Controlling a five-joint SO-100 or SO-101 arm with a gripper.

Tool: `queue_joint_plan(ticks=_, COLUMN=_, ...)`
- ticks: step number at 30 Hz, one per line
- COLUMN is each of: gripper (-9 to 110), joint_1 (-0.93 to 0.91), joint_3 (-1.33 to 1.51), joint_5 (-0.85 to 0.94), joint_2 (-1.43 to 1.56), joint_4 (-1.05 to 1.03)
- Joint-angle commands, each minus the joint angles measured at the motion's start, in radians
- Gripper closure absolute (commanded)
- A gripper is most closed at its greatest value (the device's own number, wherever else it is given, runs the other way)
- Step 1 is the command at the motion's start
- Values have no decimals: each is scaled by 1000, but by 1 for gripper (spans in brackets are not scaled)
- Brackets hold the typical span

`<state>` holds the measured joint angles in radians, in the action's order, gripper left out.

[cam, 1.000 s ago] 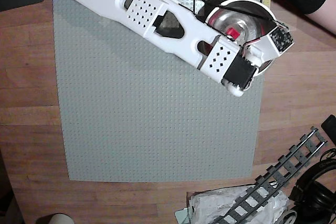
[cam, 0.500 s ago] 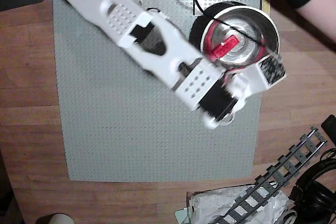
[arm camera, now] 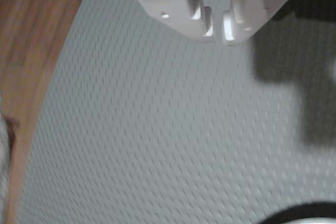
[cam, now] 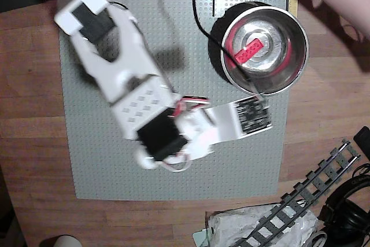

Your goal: Grasp a lego block and put it in the bin.

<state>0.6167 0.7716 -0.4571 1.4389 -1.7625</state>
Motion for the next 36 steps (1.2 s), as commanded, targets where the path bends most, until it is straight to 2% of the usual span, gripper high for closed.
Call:
queue_joint_plan(ticks=1, gripper=102, joint_1=-32, joint_3=87, joint_5=6, joint_2=186, joint_4=8)
queue_joint_plan(ticks=8, gripper=102, joint_1=-101, joint_3=390, joint_5=6, joint_2=456, joint_4=109)
queue_joint_plan(ticks=18, gripper=102, joint_1=-186, joint_3=1080, joint_5=0, joint_2=1009, joint_4=448)
queue_joint_plan(ticks=23, gripper=102, joint_1=-256, joint_3=1301, joint_5=20, joint_2=1161, joint_4=486)
queue_joint_plan(ticks=31, gripper=102, joint_1=-405, joint_3=1643, joint_5=153, joint_2=1373, joint_4=600)
queue_joint_plan(ticks=36, gripper=102, joint_1=-489, joint_3=1759, joint_5=224, joint_2=1431, joint_4=640)
